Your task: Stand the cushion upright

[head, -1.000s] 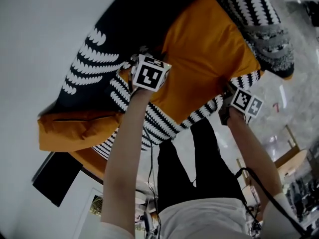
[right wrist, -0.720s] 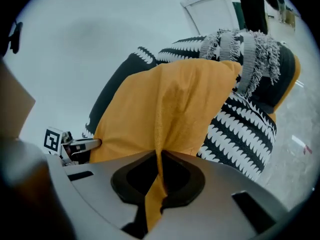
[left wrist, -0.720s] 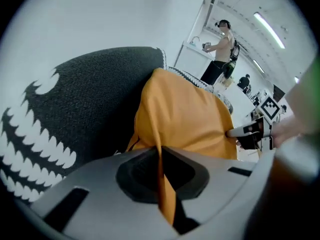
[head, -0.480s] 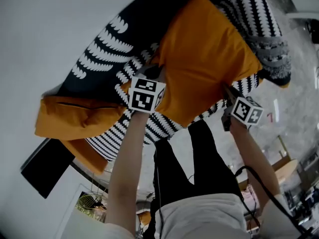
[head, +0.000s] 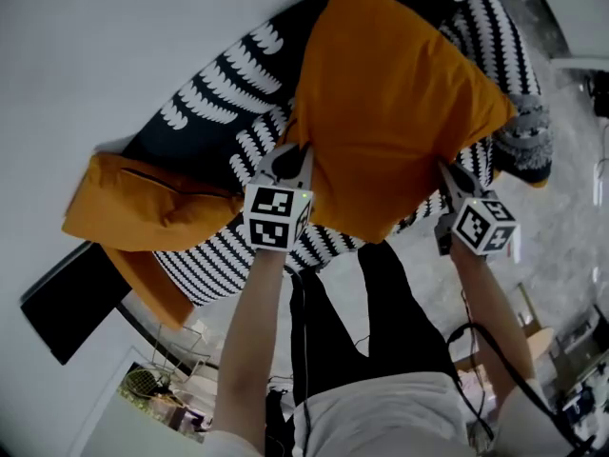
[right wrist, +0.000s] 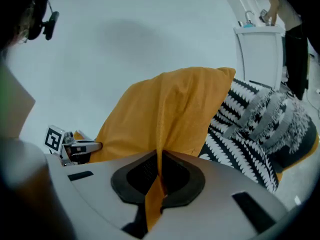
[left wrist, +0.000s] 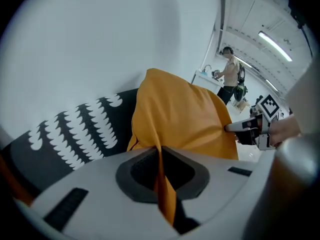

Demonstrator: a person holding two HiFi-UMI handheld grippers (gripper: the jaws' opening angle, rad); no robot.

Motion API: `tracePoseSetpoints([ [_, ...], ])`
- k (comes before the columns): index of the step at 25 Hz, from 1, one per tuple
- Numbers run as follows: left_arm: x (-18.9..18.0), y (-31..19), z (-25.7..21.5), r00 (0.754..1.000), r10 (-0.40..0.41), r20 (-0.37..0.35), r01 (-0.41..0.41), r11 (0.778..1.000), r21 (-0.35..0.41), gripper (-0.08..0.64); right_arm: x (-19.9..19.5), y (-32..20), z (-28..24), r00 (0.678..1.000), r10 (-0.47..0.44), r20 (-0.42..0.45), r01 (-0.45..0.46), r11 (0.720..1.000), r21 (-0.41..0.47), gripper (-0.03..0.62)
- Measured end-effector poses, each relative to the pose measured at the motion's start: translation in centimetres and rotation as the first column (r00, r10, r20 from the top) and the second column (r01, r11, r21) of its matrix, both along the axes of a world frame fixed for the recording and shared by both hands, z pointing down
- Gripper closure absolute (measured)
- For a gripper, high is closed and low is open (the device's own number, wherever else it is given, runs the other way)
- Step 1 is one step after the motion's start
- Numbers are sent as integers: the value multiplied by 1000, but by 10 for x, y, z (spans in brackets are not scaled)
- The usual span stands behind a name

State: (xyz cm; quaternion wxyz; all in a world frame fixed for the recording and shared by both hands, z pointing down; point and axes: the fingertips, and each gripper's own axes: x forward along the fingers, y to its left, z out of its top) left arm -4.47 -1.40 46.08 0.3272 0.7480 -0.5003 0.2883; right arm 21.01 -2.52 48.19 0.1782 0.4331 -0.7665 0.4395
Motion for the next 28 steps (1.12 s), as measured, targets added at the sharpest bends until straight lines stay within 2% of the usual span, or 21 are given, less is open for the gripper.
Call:
tracePoseSetpoints([
  [6, -32, 31, -28, 990, -135, -30, 138, 985, 100, 545, -37, -7, -35, 988, -148, -47, 153, 980, 126, 554],
  [10, -51, 54, -40, 976, -214, -46, 219, 964, 152, 546, -62, -3, -50, 969, -238, -68, 247, 951, 187, 554],
  [16, -79, 96, -56, 957, -284, -54, 289, 938, 193, 546, -102, 9, -81, 939, -337, -74, 344, 898, 273, 555],
  [19, -84, 114, -65, 936, -344, -67, 350, 906, 237, 546, -118, 6, -99, 923, -379, -72, 381, 864, 331, 555],
  [21, -89, 123, -72, 917, -389, -87, 398, 875, 277, 546, -130, 3, -111, 910, -408, -72, 404, 835, 373, 554],
  [25, -111, 144, -80, 871, -473, -137, 490, 805, 336, 545, -170, 3, -130, 870, -482, -100, 470, 754, 459, 554],
  [28, -129, 156, -75, 839, -526, -143, 540, 767, 347, 543, -202, -1, -135, 835, -536, -123, 519, 695, 499, 554],
])
